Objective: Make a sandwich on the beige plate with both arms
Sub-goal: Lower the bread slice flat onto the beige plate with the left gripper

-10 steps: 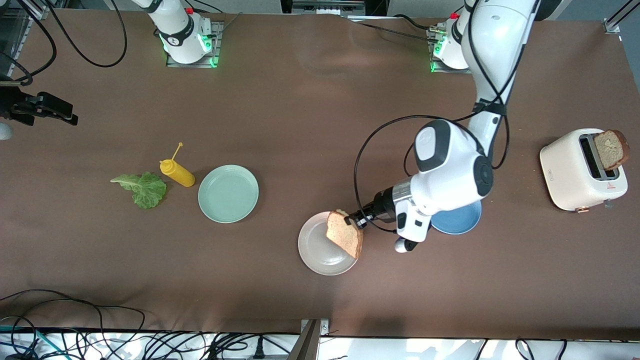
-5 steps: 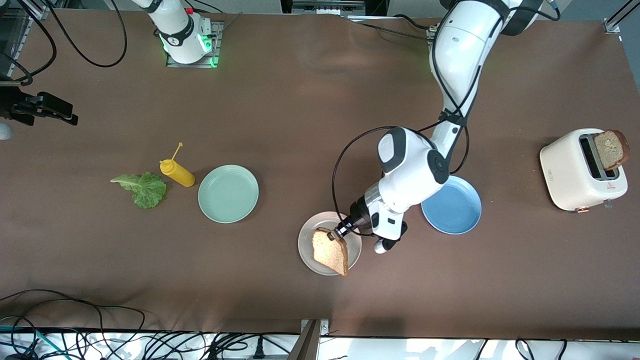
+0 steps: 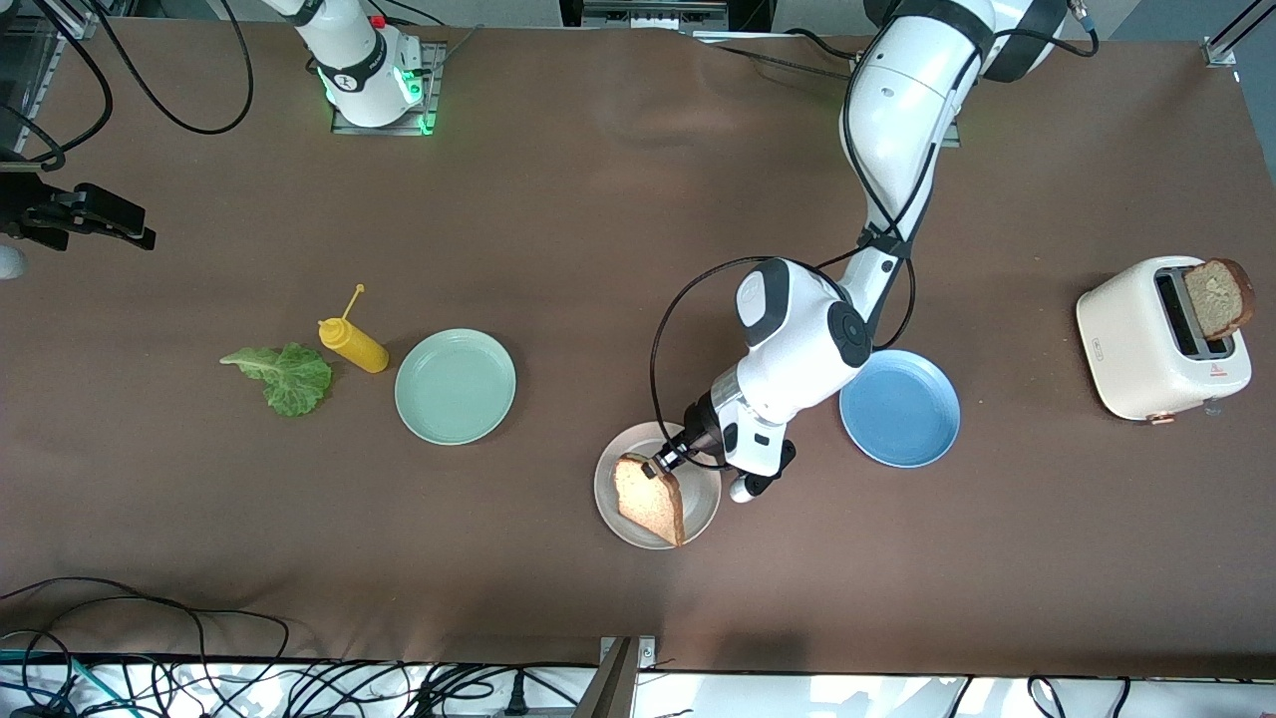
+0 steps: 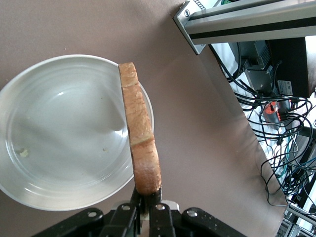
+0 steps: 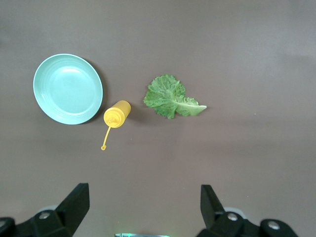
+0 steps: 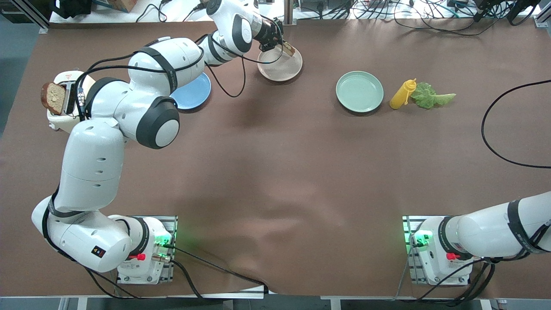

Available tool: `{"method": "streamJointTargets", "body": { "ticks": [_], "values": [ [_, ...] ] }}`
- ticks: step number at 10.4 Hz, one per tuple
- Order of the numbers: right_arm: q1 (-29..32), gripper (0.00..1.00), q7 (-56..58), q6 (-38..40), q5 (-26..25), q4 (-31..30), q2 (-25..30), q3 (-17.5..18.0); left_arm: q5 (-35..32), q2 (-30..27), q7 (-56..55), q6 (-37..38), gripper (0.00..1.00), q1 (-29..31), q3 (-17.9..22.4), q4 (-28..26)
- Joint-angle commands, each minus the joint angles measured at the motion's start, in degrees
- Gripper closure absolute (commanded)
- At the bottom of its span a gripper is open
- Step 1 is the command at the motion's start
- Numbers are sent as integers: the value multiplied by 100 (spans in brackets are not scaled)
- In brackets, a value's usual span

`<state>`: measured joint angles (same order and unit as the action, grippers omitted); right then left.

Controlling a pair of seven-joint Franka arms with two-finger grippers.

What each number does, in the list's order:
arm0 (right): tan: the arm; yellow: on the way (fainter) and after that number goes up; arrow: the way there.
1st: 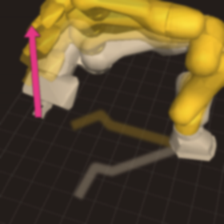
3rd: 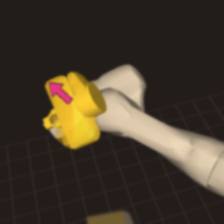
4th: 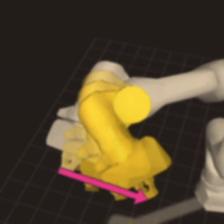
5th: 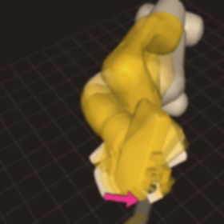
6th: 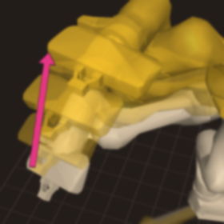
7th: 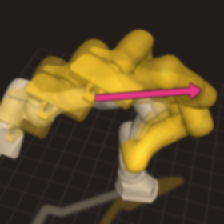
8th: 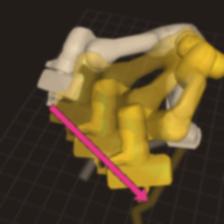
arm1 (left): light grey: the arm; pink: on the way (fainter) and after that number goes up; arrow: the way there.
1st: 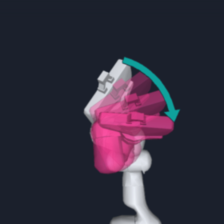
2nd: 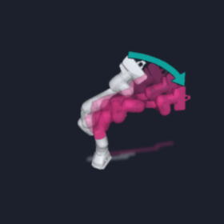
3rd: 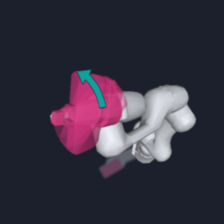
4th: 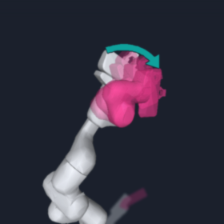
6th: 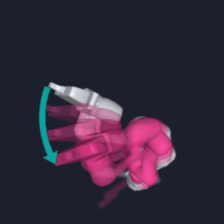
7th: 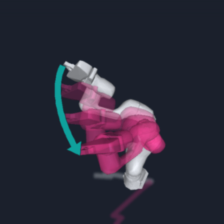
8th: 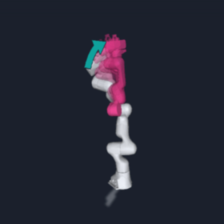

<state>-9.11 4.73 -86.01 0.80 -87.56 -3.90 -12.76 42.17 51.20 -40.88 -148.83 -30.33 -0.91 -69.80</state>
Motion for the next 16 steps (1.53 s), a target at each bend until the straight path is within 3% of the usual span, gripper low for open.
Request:
{"method": "streamJointTargets", "body": {
  "ticks": [1,6,7,9,11,12,16],
  "values": [
    [23,0,54,111,60,108,-23,2,274,144,1,-49,100,-78,-5,256],
    [23,0,54,102,61,108,-23,2,265,145,62,-49,100,-25,-5,186],
    [23,0,54,111,61,108,-23,2,256,145,53,-49,90,-25,-5,160],
    [23,0,54,111,61,108,-23,2,274,136,-17,-32,52,-17,-5,151],
    [23,0,54,93,61,108,-23,2,195,101,0,125,23,-25,3,99],
    [23,0,54,102,61,108,-23,2,169,101,18,248,15,-17,21,81],
    [14,0,63,111,61,108,-32,11,-208,74,18,1151,3,123,65,-34]
  ]
}}
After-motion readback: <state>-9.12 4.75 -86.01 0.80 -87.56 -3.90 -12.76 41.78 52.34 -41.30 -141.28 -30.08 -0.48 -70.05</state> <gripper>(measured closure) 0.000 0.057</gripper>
